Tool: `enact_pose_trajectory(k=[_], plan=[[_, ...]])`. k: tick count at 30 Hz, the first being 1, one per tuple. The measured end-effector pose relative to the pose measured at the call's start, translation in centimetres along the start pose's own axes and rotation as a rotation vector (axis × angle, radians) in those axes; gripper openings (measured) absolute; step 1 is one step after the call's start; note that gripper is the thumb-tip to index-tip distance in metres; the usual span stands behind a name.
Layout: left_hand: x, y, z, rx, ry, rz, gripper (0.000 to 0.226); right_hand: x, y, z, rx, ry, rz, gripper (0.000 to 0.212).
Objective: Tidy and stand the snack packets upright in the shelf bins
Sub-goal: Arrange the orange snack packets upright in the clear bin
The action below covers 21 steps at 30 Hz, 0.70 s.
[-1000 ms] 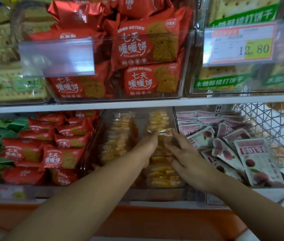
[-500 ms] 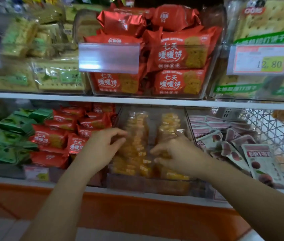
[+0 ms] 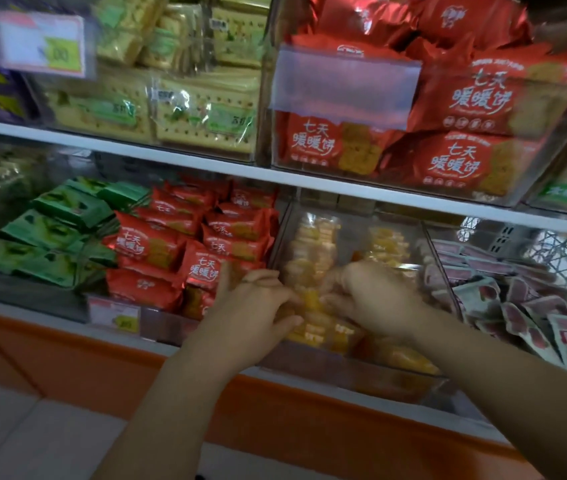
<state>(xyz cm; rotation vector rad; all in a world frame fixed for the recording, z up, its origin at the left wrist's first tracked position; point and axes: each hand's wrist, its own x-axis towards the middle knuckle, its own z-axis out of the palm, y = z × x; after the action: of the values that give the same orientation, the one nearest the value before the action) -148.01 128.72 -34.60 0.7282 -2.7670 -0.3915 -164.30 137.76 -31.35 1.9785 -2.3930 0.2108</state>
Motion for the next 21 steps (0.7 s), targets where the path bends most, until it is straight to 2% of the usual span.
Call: enact_pose_trajectory(k=[3,8,10,13,15,17,19,21], plan=[[-0.5,-0.2,-0.1,0.002,0.008,-0.011,0.033,0.9,-0.2,1.0,0.023,0.013,-0.019,0.010],[-0.8,-0.8,-0.1,-0.027,0.023,-0.053,0.041,2.2,-0.2,2.6,0.036,-0.158,-0.043,0.014],[-0.8,-0.7,0.2,-0.026,0.014,-0.040,0.042,2.1,0.2,1.6,0.138,-0.215,-0.058,0.017],[-0.7,-0.6,0.5,-0.039,-0.016,-0.027,0.042,0.4,0.8,-0.9,0.327,-0.201,-0.029,0.021],[-0.6,-0.7,0.6,-0.039,-0.018,-0.021,0.042,-1.1,1.3,-1.8,0.253,-0.239,-0.010,0.024],[-0.5,-0.7,0.7,-0.034,-0.016,-0.018,0.043,-2.1,1.0,-1.6,0.034,-0.275,-0.012,0.028],[-0.4,-0.6,0.8,-0.033,-0.017,-0.027,0.042,-2.1,0.5,-1.0,-0.078,-0.231,-0.001,0.026],[-0.4,-0.4,0.7,-0.032,-0.013,-0.041,0.040,-1.7,0.1,-0.4,-0.091,-0.174,0.031,0.016]])
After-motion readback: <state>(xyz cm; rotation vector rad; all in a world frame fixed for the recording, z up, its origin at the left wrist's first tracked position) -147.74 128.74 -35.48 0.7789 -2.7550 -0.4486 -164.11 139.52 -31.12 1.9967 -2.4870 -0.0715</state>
